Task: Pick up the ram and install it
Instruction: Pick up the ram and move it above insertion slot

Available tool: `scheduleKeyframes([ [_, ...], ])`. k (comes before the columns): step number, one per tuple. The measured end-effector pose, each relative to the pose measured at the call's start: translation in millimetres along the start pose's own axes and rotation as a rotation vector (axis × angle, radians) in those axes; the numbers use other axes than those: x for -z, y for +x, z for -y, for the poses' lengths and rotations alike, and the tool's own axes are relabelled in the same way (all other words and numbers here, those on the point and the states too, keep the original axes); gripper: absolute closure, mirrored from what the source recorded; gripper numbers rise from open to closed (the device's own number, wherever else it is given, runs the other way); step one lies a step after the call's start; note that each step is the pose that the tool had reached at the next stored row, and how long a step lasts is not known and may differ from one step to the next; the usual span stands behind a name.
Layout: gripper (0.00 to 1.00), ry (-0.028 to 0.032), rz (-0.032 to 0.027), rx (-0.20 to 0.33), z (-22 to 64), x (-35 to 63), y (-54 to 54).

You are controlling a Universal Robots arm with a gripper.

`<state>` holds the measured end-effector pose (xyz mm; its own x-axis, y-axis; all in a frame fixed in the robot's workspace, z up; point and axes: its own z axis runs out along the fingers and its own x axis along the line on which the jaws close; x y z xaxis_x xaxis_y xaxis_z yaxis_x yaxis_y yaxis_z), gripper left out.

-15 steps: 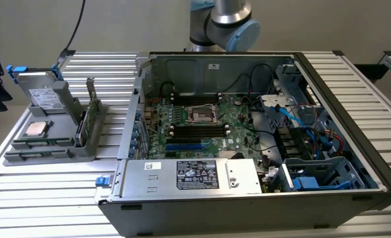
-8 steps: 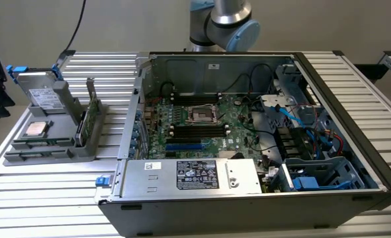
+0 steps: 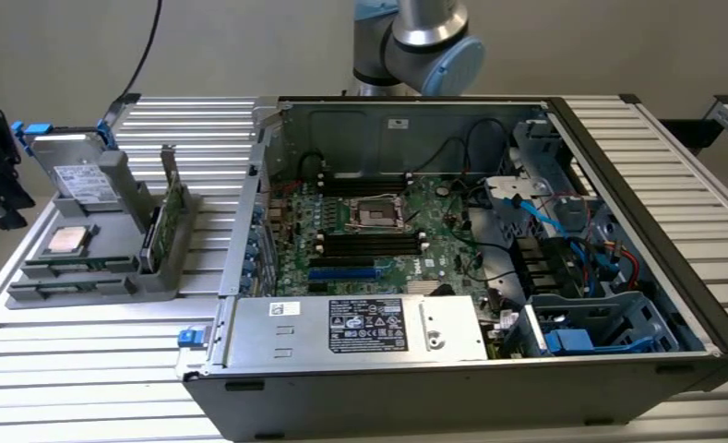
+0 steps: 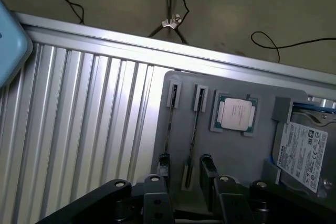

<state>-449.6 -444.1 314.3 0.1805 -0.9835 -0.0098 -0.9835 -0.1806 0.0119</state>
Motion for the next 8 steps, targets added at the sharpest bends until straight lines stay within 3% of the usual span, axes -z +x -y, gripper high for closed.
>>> scheduleKeyframes([
  [8, 0.64, -0.0055, 0.0009, 0.016, 5.1, -14.6, 5.2],
])
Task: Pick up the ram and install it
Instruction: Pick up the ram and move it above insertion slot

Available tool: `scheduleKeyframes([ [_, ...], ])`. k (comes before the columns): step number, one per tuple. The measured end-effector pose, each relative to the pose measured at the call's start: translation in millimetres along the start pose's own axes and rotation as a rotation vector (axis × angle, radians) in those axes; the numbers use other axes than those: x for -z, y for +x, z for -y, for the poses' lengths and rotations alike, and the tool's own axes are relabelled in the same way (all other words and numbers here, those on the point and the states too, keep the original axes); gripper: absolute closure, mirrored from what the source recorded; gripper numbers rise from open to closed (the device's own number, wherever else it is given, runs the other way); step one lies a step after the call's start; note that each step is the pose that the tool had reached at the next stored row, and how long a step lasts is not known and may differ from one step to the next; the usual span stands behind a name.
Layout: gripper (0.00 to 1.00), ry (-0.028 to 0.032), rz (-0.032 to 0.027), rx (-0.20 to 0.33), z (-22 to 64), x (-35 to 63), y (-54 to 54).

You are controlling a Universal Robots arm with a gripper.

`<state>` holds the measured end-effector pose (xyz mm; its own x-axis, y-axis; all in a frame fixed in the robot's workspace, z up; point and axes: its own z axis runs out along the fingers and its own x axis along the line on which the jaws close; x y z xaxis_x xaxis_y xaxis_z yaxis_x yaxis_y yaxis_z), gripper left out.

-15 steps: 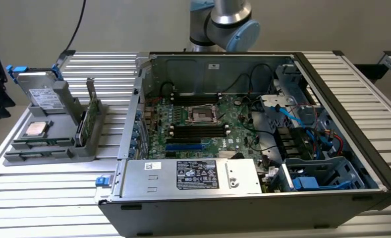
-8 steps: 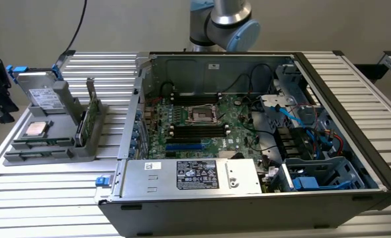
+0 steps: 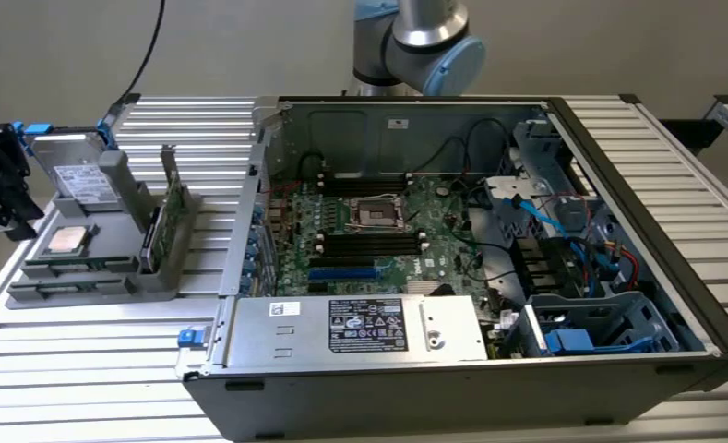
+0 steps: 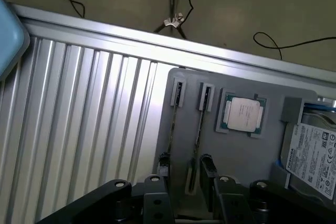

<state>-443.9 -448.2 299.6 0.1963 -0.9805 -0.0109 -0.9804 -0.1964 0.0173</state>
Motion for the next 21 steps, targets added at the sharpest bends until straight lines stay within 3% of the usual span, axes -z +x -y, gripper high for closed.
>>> scheduleKeyframes([
  [8, 0.64, -0.0091, 0.0014, 0.012, 4.3, -14.1, 8.7],
  [21, 0.64, -0.0091, 0.0014, 0.016, 6.3, -37.8, 9.6],
])
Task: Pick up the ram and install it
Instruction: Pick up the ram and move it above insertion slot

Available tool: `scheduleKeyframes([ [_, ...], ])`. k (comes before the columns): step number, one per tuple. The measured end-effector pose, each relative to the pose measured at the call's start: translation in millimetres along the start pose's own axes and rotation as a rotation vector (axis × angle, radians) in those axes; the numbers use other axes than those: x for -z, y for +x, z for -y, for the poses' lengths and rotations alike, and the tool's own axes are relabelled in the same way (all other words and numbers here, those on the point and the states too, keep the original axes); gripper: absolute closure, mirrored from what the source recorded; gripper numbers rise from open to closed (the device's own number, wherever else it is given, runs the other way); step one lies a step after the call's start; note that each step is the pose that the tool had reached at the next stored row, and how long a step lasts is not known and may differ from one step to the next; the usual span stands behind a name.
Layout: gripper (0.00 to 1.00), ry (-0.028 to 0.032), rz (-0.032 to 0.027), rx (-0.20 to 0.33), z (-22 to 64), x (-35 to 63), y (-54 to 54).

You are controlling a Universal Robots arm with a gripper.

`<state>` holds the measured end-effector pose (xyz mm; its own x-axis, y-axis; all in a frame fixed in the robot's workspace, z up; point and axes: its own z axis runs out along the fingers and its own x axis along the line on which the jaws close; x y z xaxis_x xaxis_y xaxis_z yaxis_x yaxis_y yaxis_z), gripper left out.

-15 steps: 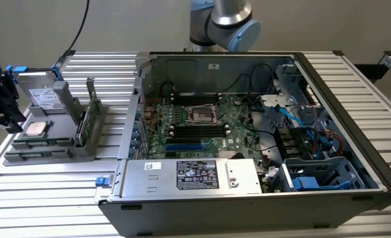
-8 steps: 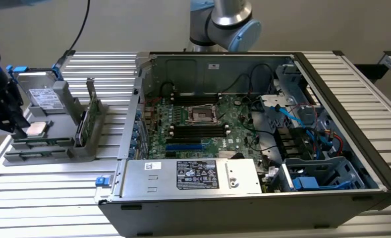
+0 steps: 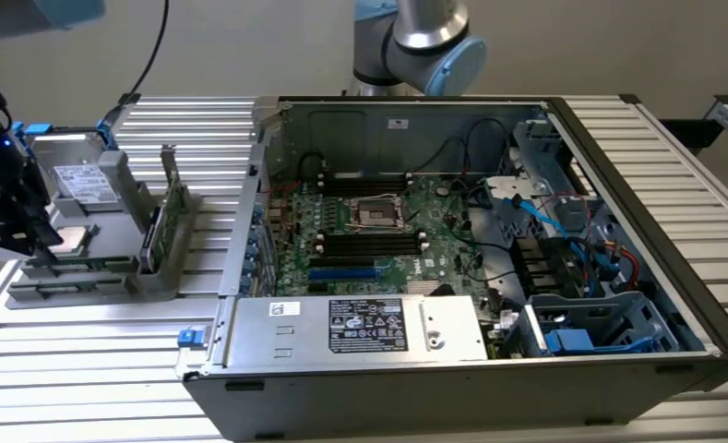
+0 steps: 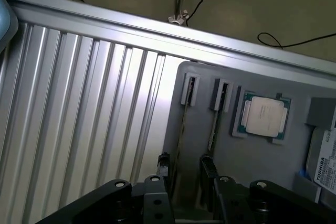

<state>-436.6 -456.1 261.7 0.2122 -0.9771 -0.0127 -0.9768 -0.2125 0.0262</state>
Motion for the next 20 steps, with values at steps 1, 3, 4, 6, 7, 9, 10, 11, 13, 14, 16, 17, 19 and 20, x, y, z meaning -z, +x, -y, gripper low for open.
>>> scheduleKeyframes([
  [1, 0.64, 0.0001, 0.0, 0.0, 0.1, -1.7, 0.1],
  [3, 0.64, 0.0, 0.0, 0.0, 0.2, -5.4, 0.1],
  [4, 0.64, -0.0001, 0.0, 0.0, 0.2, -7.1, 0.1],
  [6, 0.64, 0.0001, 0.0, 0.0, 0.3, -10.9, 0.2],
  [7, 0.64, 0.0, 0.0, 0.0, 0.4, -12.7, 0.2],
  [9, 0.64, 0.0, 0.0, 0.0, 0.5, -16.3, 0.2],
  [10, 0.64, 0.0, 0.0, 0.0, 0.5, -18.1, 0.3],
  [11, 0.64, 0.0001, 0.0, 0.0, 0.6, -20.0, 0.3],
  [13, 0.64, 0.0001, 0.0, 0.0, 0.6, -23.6, 0.3],
  [14, 0.64, 0.0, 0.0, 0.0, 0.7, -25.4, 0.3],
  [16, 0.64, 0.0, 0.0, 0.0, 0.8, -29.1, 0.4],
  [17, 0.64, 0.0, 0.0, 0.0, 0.8, -30.8, 0.4],
  [19, 0.64, 0.0, 0.0, 0.0, 0.9, -34.4, 0.5],
  [20, 0.64, 0.0, 0.0, 0.0, 1.0, -36.4, 0.5],
])
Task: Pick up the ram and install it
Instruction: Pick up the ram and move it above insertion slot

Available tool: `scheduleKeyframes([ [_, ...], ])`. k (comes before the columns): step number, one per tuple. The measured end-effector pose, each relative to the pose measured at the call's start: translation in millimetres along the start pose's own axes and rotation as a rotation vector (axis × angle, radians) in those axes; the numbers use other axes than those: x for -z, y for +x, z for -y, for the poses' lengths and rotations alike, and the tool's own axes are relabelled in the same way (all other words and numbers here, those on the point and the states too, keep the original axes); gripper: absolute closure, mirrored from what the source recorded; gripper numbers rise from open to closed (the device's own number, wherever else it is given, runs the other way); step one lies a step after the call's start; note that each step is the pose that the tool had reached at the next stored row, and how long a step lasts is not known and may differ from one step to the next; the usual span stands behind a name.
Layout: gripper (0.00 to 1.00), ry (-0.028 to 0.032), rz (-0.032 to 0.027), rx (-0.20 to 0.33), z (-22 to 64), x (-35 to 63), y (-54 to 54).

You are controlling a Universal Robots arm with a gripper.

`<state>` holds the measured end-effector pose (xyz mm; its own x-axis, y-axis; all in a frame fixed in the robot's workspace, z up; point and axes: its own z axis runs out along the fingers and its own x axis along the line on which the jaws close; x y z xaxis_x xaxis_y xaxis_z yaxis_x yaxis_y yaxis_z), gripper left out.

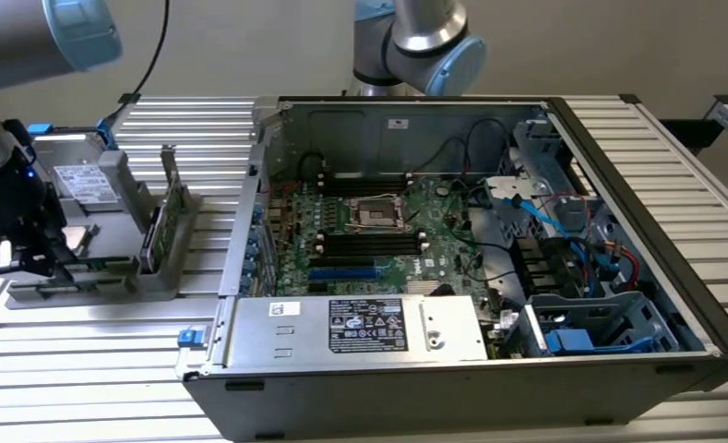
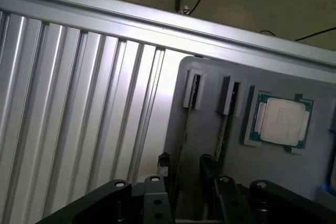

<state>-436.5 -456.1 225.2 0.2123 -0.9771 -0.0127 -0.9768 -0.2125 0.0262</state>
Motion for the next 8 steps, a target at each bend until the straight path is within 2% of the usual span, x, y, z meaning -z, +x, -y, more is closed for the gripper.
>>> scheduleKeyframes([
  [8, 0.64, 0.0, 0.0, 0.0, 0.4, -14.6, 0.2],
])
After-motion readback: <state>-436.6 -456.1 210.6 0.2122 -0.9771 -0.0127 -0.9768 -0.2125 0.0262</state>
